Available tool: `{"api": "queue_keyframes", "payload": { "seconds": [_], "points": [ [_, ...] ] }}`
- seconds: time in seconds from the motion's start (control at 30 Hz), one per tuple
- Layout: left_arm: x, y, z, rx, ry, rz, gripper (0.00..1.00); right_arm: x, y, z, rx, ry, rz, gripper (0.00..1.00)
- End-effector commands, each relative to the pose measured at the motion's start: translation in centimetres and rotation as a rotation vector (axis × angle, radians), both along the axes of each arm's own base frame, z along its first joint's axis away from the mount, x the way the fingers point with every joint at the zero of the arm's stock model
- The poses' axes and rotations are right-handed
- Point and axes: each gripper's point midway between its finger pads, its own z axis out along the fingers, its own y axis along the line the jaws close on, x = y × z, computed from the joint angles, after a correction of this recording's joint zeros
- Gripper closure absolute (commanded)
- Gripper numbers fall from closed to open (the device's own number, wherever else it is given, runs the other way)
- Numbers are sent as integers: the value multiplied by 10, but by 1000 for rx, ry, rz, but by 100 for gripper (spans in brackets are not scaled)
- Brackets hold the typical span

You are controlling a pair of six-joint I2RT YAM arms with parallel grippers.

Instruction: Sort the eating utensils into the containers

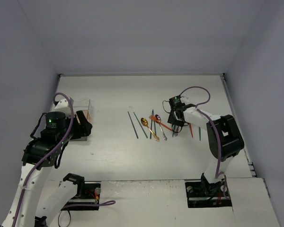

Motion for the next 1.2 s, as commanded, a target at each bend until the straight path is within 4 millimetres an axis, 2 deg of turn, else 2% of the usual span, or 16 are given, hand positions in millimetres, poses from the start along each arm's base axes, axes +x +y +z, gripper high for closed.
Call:
{"api": "queue_keyframes", "payload": {
  "seconds": [0.0, 0.1, 0.2, 0.27, 0.37, 0.43, 0.5, 0.6, 0.67, 0.87, 0.93, 1.0, 1.07, 1.17],
  "points": [
    [7, -5, 12, -22, -34, -12, 45, 13, -2, 0, -10, -25, -10, 66],
    [6, -7, 13, -31, -38, -18, 44, 11, -1, -6, -8, -8, 0, 78],
    [6, -11, 17, -50, -40, -32, 44, 12, -1, -5, -15, -11, 17, 96],
    [6, -14, 19, -63, -42, -38, 44, 16, 3, 4, -15, -32, 44, 100],
    [7, -19, 22, -89, -36, -49, 44, 23, 16, 35, -20, -109, 114, 100],
    [7, -24, 24, -115, -27, -60, 44, 26, 29, 66, -22, -189, 178, 100],
    [8, -32, 29, -168, -14, -69, 44, 22, 52, 99, -30, -269, 281, 100],
    [11, -46, 37, -246, -6, -94, 44, 2, 94, 144, -1, -374, 459, 100],
    [15, -55, 44, -297, -14, -101, 44, -12, 113, 168, 36, -427, 558, 100],
    [26, -82, 64, -389, -41, -148, 44, -63, 169, 223, 197, -543, 825, 100],
    [32, -93, 71, -425, -60, -156, 44, -81, 185, 239, 256, -573, 907, 100],
    [35, -108, 73, -437, -61, -177, 44, -91, 194, 250, 294, -591, 950, 100],
    [33, -127, 76, -443, -72, -216, 44, -98, 200, 256, 323, -598, 986, 100],
    [41, -145, 81, -468, -108, -224, 44, -108, 210, 264, 359, -605, 1033, 100]
  ]
}}
